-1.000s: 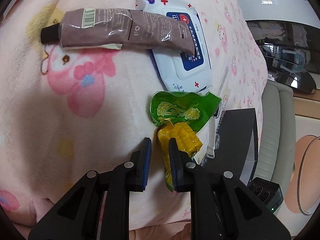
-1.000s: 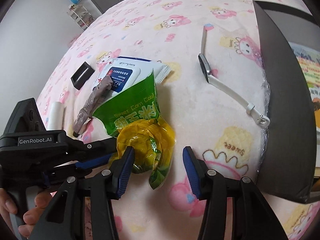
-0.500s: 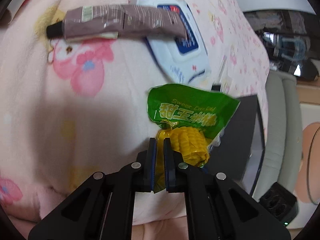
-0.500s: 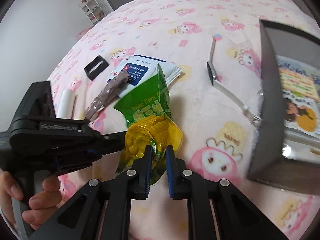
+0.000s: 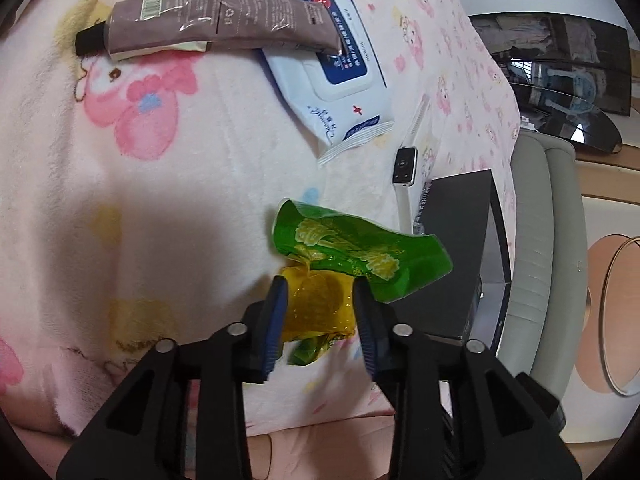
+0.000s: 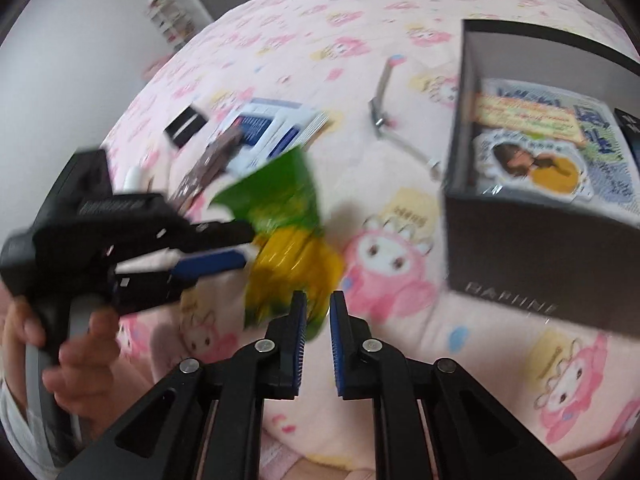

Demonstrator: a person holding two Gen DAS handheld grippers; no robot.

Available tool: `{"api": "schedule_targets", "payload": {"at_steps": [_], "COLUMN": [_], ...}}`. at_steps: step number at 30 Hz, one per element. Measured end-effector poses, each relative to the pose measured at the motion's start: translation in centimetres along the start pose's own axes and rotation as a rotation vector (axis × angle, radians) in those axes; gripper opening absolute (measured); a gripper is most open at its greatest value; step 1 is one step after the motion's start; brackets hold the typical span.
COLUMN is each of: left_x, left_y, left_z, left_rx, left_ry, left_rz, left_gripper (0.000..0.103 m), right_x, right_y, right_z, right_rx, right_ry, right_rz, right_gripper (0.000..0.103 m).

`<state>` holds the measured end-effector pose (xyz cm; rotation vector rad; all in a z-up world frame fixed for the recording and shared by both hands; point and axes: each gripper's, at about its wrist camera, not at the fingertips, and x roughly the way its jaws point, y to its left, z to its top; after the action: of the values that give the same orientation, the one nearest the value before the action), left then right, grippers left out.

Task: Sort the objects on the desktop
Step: 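Lift the corn snack bag with the left tool toward the black box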

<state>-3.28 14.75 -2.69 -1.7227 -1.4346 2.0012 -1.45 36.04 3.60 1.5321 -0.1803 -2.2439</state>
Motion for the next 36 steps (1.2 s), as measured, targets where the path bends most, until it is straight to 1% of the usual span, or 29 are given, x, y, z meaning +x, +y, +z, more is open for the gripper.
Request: {"api": "schedule_targets", "payload": {"at_steps": [2,3,5,7,10,12,13,14,16,18,19,21,24,26,29,30,31,36], "left_x": [0.7,1.0,1.6,1.9,2.3,2.6,2.9,3.1,3.4,3.6,3.8,4.1,4.5,4.6,4.4,4.3,3.9,1.5], "left_y": [0.2,0.5,1.1,1.2,1.1,1.2,1.2,1.2,1.2,1.1,1.0,0.7,0.5,0.2,-0.9,-1.3,-1.6,-3.5], "left_z": [0.2,0.3,0.5,0.7,0.7,0.8,0.8,0.7,0.7,0.8,0.8,0.9,0.9,0.8,0.4,0.2,0.0,-1.6], "left_rx": [-0.011,-0.024,-0.053,-0.066,-0.064,-0.079,-0.089,-0.098,-0.103,-0.106,-0.099,-0.079,-0.068,-0.044,0.01,0.031,0.048,0.138], "left_ry": [0.012,0.023,0.042,0.047,0.043,0.058,0.071,0.083,0.086,0.085,0.084,0.071,0.082,0.091,0.093,0.09,0.083,0.019], "left_rz": [0.029,0.042,0.052,0.05,0.058,0.032,0.013,-0.01,-0.024,-0.031,-0.021,0.016,0.019,0.023,0.015,0.012,-0.002,-0.079], "left_gripper": [0.043,0.043,0.045,0.047,0.049,0.053,0.054,0.054,0.057,0.057,0.058,0.058,0.061,0.061,0.058,0.055,0.054,0.054], "right_x": [0.7,1.1,2.0,3.2,4.6,5.1,5.2,5.2,5.0,4.8,4.9,5.8,6.5,6.4,5.8,5.3,4.6,1.4], "right_y": [-0.2,-0.2,0.1,0.5,0.7,0.5,0.3,0.1,-0.1,-0.1,0.0,-0.1,-0.4,-0.3,0.3,0.5,0.8,2.0], "right_z": [0.8,1.0,1.3,1.4,1.2,1.3,1.3,1.3,1.5,1.5,1.6,1.9,2.0,1.9,1.7,1.6,1.6,1.5], "right_rx": [0.016,0.022,0.03,0.025,0.016,0.022,0.029,0.037,0.042,0.032,0.028,0.027,0.05,0.043,0.016,0.006,-0.007,-0.073], "right_ry": [0.016,0.026,0.048,0.077,0.106,0.11,0.112,0.111,0.104,0.092,0.092,0.102,0.096,0.079,0.057,0.044,0.029,-0.046], "right_rz": [0.021,0.042,0.07,0.076,0.06,0.062,0.063,0.063,0.047,0.037,0.039,0.065,0.114,0.131,0.113,0.109,0.104,0.078], "right_gripper": [0.019,0.022,0.038,0.041,0.043,0.048,0.054,0.057,0.057,0.057,0.058,0.059,0.059,0.059,0.056,0.054,0.052,0.051]}}
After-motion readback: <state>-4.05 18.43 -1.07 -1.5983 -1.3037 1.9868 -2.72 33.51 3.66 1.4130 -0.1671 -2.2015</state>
